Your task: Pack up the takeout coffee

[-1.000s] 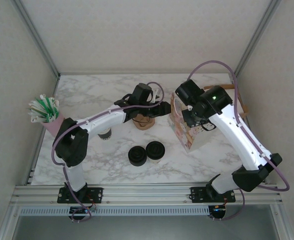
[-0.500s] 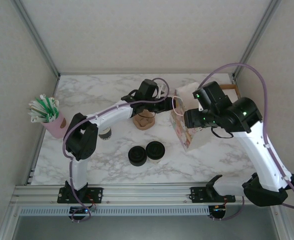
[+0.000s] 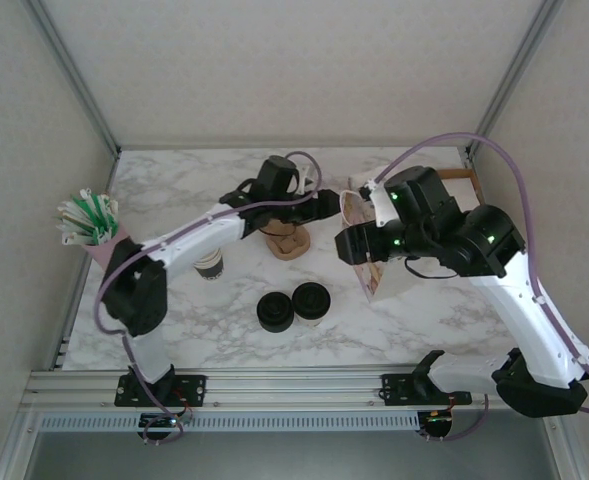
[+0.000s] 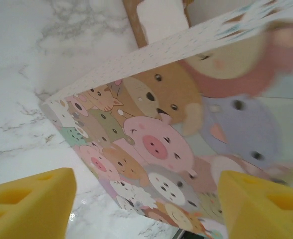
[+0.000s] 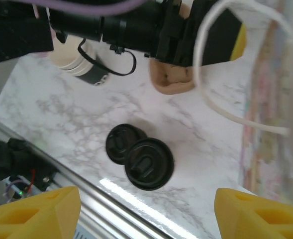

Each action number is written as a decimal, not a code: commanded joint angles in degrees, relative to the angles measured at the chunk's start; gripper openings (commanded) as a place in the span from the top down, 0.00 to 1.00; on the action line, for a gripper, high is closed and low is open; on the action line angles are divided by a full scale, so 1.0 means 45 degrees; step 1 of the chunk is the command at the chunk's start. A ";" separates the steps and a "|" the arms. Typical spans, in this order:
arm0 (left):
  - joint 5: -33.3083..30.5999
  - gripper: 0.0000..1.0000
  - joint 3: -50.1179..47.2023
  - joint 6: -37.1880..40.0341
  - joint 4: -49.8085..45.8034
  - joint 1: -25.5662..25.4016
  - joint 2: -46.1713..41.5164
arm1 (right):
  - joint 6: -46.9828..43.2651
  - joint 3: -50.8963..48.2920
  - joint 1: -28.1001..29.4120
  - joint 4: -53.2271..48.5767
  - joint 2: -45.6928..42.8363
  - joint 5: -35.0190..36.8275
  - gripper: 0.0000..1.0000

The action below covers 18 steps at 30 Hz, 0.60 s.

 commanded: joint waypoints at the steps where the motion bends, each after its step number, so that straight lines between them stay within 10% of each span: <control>1: -0.0531 0.18 -0.0495 0.0277 -0.0255 0.0588 -0.1661 | -0.0375 0.0447 0.0642 0.0546 0.0480 -0.0314 0.28; 7: -0.0792 0.01 -0.1141 0.0889 -0.1179 0.1951 -0.3263 | -0.0524 0.1556 0.1820 0.0415 0.1948 0.0353 0.26; 18: 0.0412 0.00 -0.1725 0.1300 -0.1156 0.5254 -0.3529 | -0.0746 0.4492 0.2355 0.0006 0.6682 0.1067 0.25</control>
